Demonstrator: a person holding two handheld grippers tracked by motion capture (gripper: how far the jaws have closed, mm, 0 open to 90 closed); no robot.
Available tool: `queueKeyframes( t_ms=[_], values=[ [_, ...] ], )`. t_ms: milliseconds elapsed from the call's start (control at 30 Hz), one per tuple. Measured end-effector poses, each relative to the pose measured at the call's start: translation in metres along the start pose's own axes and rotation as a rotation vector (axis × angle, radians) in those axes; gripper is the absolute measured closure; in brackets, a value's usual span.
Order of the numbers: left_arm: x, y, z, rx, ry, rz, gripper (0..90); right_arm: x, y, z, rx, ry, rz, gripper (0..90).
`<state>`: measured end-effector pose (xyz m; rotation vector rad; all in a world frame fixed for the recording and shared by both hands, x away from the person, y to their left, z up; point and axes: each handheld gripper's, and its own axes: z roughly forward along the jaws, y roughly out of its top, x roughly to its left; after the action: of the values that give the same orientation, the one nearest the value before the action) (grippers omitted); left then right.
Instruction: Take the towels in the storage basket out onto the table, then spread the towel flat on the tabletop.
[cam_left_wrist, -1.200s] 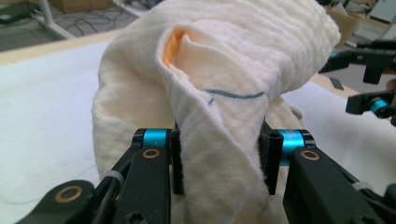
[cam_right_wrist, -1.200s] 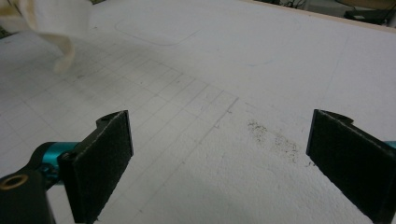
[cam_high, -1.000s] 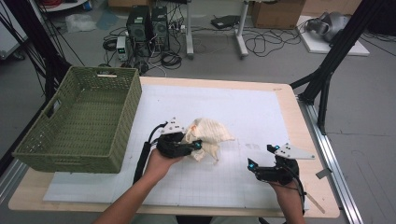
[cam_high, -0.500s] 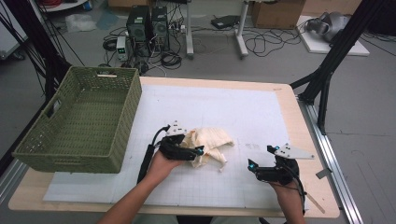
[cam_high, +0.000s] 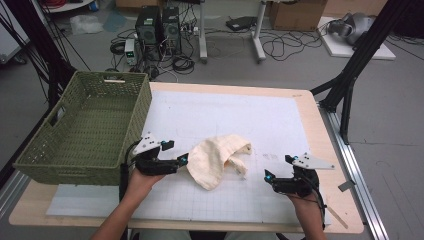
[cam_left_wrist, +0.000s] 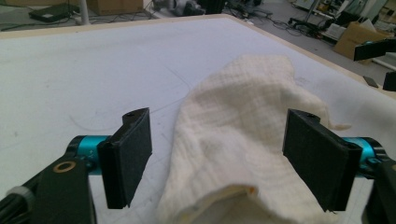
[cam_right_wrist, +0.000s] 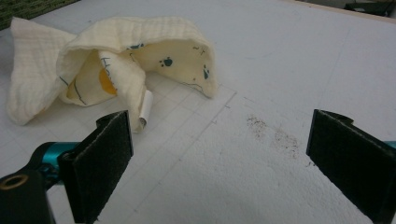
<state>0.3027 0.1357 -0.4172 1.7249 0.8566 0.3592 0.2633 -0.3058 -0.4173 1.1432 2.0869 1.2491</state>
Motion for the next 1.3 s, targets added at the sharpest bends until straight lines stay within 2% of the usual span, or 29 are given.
queueKeyframes(
  t_ms=[167,267,467,733,1000,1200,1300],
  values=[
    [0.0,-0.001,-0.004,-0.005,-0.005,0.022,20.1,0.002,0.002,0.002,0.003,-0.002,-0.002,6.4],
    [0.001,-0.008,-0.007,-0.019,0.015,0.027,20.0,0.003,0.001,0.003,0.013,-0.003,-0.003,6.4],
    [0.006,-0.01,-0.011,-0.04,0.02,0.022,18.8,0.0,0.002,0.005,0.012,-0.013,0.007,6.4],
    [0.003,-0.009,-0.011,-0.04,0.03,0.03,18.9,0.002,0.0,0.003,0.022,-0.005,-0.008,6.4],
    [0.002,-0.011,-0.012,-0.032,0.028,0.04,19.5,0.001,0.001,0.004,0.022,-0.004,0.002,6.4],
    [0.003,-0.013,-0.01,-0.014,0.013,0.037,20.3,0.002,0.001,0.007,0.032,0.004,-0.006,6.4],
    [0.0,-0.013,-0.009,-0.007,-0.012,0.052,23.9,0.001,0.001,0.007,0.033,0.004,-0.004,6.4]
  ],
)
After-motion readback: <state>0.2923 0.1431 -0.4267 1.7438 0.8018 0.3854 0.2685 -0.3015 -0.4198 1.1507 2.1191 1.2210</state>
